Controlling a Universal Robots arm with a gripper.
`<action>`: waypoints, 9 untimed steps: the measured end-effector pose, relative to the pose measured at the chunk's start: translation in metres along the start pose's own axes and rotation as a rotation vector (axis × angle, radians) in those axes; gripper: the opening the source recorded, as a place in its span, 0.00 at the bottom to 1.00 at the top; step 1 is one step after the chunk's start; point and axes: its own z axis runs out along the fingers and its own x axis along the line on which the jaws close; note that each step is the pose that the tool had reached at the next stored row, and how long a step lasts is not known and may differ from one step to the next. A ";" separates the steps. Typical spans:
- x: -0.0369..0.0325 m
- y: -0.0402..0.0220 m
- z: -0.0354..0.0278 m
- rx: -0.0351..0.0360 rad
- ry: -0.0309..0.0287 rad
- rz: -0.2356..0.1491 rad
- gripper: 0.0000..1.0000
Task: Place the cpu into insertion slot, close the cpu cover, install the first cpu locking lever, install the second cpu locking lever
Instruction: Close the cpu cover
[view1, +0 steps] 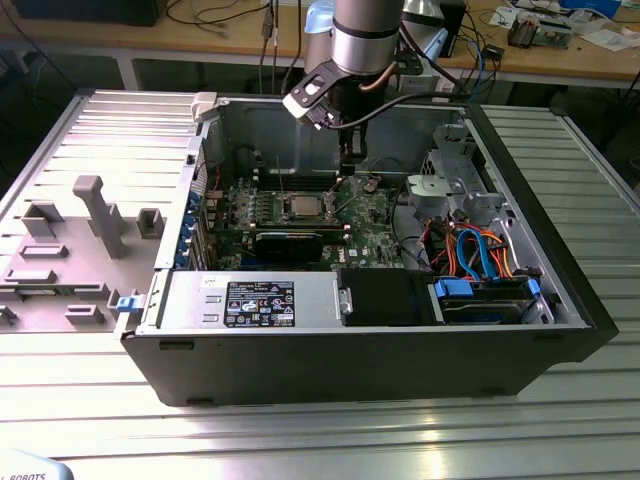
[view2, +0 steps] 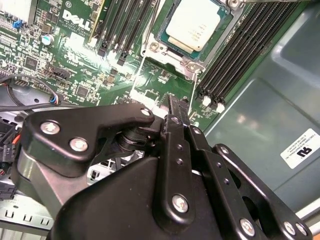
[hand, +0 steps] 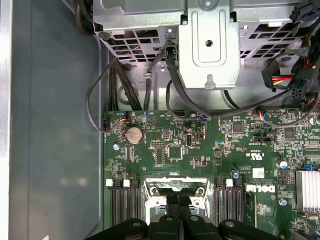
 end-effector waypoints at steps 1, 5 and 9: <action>0.0000 0.0000 0.0000 0.0000 0.0000 0.000 0.11; 0.0000 0.0005 0.0000 0.0000 0.0000 0.000 0.11; 0.0000 0.0013 0.0000 0.0000 0.0000 0.000 0.11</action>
